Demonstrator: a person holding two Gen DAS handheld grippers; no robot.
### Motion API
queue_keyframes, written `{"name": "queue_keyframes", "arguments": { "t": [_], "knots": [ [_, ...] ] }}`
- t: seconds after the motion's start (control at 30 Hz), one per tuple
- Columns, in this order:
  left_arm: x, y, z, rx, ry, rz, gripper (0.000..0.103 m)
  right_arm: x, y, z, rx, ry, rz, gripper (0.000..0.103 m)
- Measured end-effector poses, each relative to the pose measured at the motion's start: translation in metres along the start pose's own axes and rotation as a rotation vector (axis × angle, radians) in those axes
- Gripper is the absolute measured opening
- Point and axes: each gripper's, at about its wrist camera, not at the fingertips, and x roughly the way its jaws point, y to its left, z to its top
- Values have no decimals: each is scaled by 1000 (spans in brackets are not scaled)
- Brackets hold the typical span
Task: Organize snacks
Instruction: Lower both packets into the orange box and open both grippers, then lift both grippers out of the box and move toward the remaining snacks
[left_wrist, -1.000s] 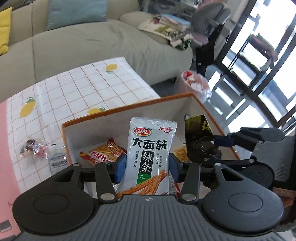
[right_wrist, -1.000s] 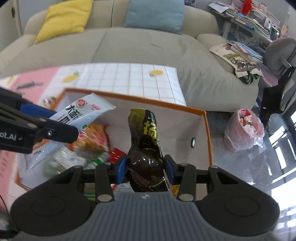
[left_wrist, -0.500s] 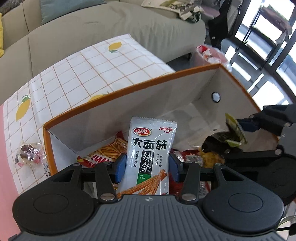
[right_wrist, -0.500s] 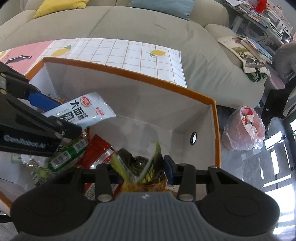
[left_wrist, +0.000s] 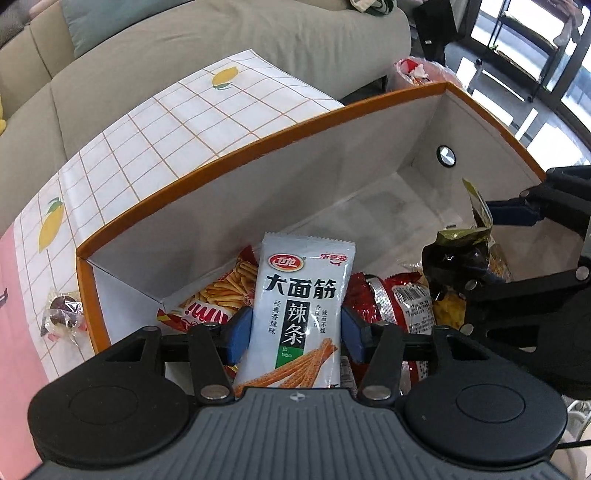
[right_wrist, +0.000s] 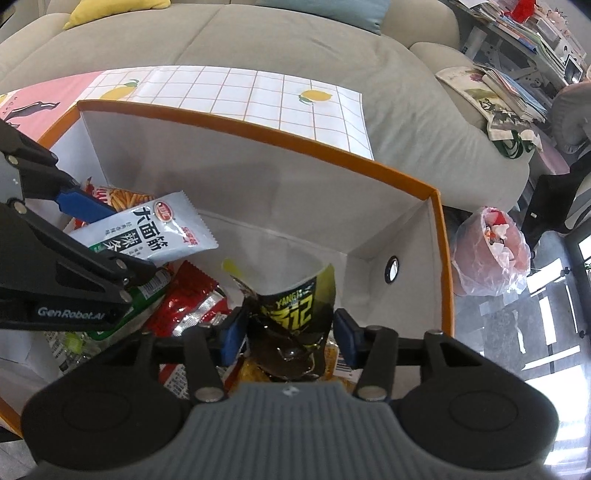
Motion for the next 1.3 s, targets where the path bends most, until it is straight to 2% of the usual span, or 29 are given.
{"name": "queue_keyframes", "arguments": {
  "t": [0.17,0.33,0.5,0.7,0.97,1.13,1.3],
  "knots": [
    [-7,-4,-2,34,-20,3,75,-3,1,0,-5,7,-11,56],
    [-24,-4,-4,47,-57,17,77,-15,3,3,-10,-5,-33,64],
    [-51,1,-11,26,-110,-7,77,-37,8,2,-4,-34,-76,79],
    [-88,6,-29,5,-196,-2,77,-73,21,-6,59,-97,-107,82],
    [-141,30,-57,-97,-331,26,77,-113,46,-18,229,-228,-136,85],
    [-158,54,-81,-176,-387,63,77,-130,66,-26,347,-298,-84,85],
    [-162,79,-111,-245,-388,76,77,-142,97,-28,400,-353,-42,81]
  ]
}}
